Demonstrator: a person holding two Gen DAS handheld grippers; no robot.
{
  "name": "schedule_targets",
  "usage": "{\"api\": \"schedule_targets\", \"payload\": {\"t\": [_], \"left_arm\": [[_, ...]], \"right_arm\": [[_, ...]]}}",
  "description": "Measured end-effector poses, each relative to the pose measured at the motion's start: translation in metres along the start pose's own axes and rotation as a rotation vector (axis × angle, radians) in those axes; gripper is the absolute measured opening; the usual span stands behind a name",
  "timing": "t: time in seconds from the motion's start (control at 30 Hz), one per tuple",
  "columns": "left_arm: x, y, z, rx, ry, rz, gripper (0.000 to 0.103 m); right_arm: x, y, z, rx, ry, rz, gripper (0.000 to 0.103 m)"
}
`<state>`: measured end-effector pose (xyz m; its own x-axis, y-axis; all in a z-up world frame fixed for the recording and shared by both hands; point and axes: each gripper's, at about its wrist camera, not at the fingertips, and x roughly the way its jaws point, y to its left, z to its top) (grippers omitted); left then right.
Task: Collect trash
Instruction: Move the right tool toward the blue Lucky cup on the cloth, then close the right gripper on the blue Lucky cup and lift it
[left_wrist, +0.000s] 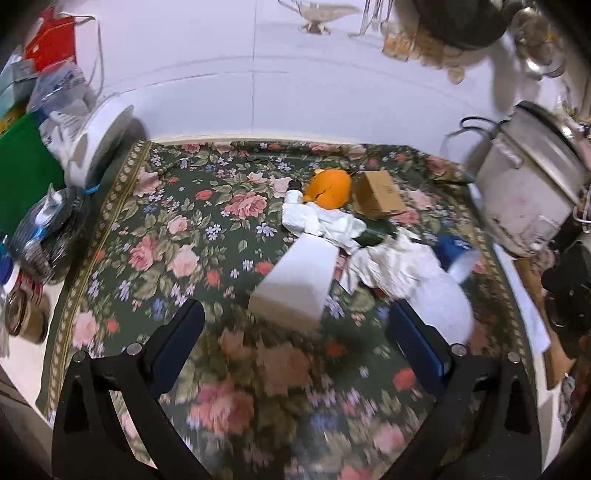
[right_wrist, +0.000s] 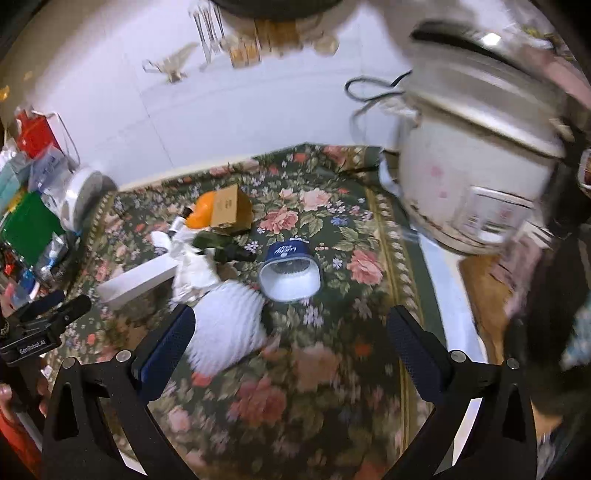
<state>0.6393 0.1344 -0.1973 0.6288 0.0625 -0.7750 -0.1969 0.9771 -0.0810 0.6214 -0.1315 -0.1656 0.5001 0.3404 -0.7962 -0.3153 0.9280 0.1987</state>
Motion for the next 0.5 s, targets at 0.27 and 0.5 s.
{"api": "schedule_targets", "payload": {"t": [0.27, 0.5], "left_arm": [[0.043, -0.004, 0.007, -0.002, 0.034, -0.009, 0.085], [0.052, -0.008, -0.003, 0.03, 0.048, 0.008, 0.059]], "right_arm": [[0.078, -0.013, 0.024, 0.008, 0.103, 0.047, 0.103], [0.112, -0.01, 0.026, 0.012, 0.153, 0.037, 0.099]]}}
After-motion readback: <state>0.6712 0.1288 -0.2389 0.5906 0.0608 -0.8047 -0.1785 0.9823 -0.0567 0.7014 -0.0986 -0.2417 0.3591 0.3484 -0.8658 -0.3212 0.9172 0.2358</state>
